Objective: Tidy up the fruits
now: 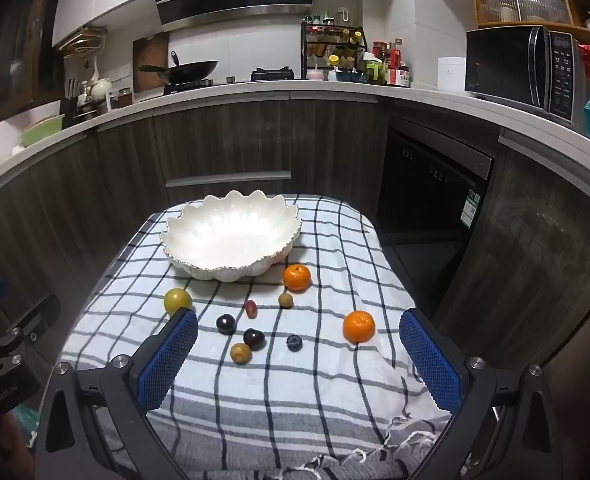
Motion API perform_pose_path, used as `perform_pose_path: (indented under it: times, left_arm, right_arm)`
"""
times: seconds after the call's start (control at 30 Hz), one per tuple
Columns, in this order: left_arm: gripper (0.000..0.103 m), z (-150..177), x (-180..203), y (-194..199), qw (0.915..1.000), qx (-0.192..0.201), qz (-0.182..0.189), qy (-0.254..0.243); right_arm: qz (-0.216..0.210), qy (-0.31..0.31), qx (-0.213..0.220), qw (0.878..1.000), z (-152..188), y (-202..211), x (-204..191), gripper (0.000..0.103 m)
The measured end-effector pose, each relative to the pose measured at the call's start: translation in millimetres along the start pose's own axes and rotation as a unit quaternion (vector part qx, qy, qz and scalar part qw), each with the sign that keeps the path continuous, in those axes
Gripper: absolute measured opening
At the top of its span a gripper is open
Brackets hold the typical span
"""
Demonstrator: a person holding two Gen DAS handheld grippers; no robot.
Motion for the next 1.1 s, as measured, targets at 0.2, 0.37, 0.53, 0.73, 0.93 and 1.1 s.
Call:
perform_pose_path:
  times: [0.2,0.37,0.53,0.73,0.93,1.1]
  left_arm:
    - [0.103,2.4,-2.1,-3.0,0.9999,-0.011,0.002,0.002]
    - [0.103,5.6,2.2,-4.4,0.9999,-0.012,0.007,0.000]
    - [0.103,3.4,2.2,-0.9,0.9999,-0.010,0.012,0.000]
    - [0.103,4.0,0.8,0.0,0.9998,-0.010,0.015,0.002]
    - [0.103,3.8,0.0,-0.1,0.9998,-0.011,0.015,0.002]
    - [0.103,4.7,-0.3,-1.0,0.9998,-0.013,0.016,0.001]
  right_arm:
    - [-0.001,0.004,-0.005,1.000,-0.3,-1.7,-0.1,0.102]
    - [0.000,0.003,0.001,1.000,-0.6,0.0,2.1,0.102]
    - [-0.003,-0.001,0.002,1.000,1.2,0.5,1.4,0.102]
    - [-0.003,-0.002,0.004,1.000,-0.2,3.9,-0.3,0.102]
    - [-0.005,-0.005,0.006,1.000,1.6,2.1,1.6,0.102]
    - [-0.005,-0.006,0.005,1.000,1.4,2.1,0.8,0.102]
Point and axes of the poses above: each gripper's, at about its wrist camera, not at the fingertips, and y roughly against the way its jaws point, x to its right, z to its underside, the point moved 7 cm from there along -y, roughly the way its jaws point, and after that the axes turned 14 degrees about y, right-handed, at the moved point
